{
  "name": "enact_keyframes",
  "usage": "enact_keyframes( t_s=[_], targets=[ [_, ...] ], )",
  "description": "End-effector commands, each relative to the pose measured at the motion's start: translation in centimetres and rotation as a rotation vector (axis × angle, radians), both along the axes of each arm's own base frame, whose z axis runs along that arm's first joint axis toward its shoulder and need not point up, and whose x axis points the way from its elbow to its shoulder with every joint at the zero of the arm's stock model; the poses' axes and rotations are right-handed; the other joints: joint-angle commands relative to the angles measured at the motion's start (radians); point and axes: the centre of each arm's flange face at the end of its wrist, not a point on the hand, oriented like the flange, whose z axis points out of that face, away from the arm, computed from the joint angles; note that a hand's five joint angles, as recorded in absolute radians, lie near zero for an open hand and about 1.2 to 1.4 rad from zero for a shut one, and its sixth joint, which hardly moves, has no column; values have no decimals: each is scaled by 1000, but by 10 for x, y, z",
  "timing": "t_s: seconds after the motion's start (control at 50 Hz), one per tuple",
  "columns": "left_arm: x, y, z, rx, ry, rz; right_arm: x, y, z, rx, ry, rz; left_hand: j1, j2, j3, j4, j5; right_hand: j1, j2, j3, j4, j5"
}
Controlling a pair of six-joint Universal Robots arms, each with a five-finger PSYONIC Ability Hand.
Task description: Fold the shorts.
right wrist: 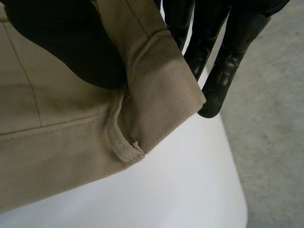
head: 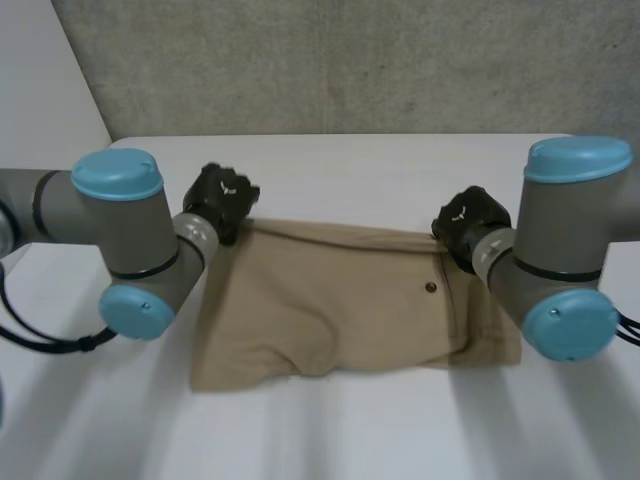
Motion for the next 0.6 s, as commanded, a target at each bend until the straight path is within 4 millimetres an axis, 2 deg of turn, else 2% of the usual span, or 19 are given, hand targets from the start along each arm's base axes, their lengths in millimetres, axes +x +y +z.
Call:
enact_keyframes(
  t_s=[0.02, 0.08, 0.22, 0.24, 0.32, 0.34, 0.36, 0.38, 0.4, 0.44, 0.46, 0.48, 0.5, 0.54, 0.56, 0.6],
  targets=[
    [-13, -34, 12, -260, 67, 8, 10, -29, -17, -103, -29, -36, 244, 194, 199, 197, 231, 419, 218, 217, 205, 234],
    [-18, -40, 9, -312, 58, 4, 11, -35, -23, -110, -19, -55, 244, 194, 199, 197, 231, 419, 218, 217, 205, 234],
    [-22, -39, -9, -284, 35, -8, 13, -40, -38, -99, -4, -49, 244, 194, 199, 197, 231, 419, 218, 217, 205, 234],
    [-23, -36, -19, -263, 26, -14, 13, -40, -39, -99, -5, -48, 244, 194, 199, 197, 231, 419, 218, 217, 205, 234],
    [-24, -35, -25, -251, 24, -19, 16, -40, -40, -106, -8, -44, 244, 194, 199, 197, 231, 419, 218, 217, 205, 234],
    [-24, -34, -27, -247, 24, -20, 17, -42, -38, -121, -17, -45, -145, -195, -190, -192, -158, -16, -217, -218, -230, -201],
    [-24, -33, -28, -247, 21, -21, 17, -46, -32, -151, -36, -56, -788, -839, -833, -835, -802, -549, -750, -751, -764, -734],
    [-25, -33, -27, -251, 21, -22, 18, -48, -28, -168, -46, -64, -978, -1028, -1022, -1025, -991, -775, -977, -978, -990, -961],
    [-25, -33, -27, -251, 21, -22, 18, -48, -28, -169, -46, -64, -978, -1028, -1022, -1025, -991, -777, -979, -980, -992, -963],
    [-25, -33, -25, -256, 24, -23, 16, -54, -11, -236, -92, -110, -950, -1001, -995, -998, -964, -802, -1004, -1005, -1017, -988],
    [-26, -34, -16, -280, 44, -17, 14, -56, -2, -264, -116, -132, -978, -1028, -1022, -1025, -991, -802, -1004, -1005, -1017, -988],
    [-27, -34, 4, -327, 72, -10, 11, -58, 19, -316, -176, -172, -978, -1028, -1022, -1025, -991, -802, -1004, -1005, -1017, -988],
    [-27, -34, 4, -327, 72, -10, 11, -58, 19, -317, -176, -172, -978, -1028, -1022, -1025, -991, -802, -1004, -1005, -1017, -988],
    [-23, -32, 40, -403, 130, 18, 3, -53, 59, -378, -321, -209, -978, -1028, -1022, -1025, -991, -802, -1004, -1005, -1017, -988],
    [-20, -30, 51, -413, 147, 31, 3, -53, 59, -378, -322, -209, -978, -1028, -1022, -1025, -991, -802, -1004, -1005, -1017, -988],
    [-15, -27, 59, -412, 166, 46, 0, -41, 87, -380, -447, -191, -978, -1028, -1022, -1025, -991, -802, -1004, -1005, -1017, -988]
  ],
)
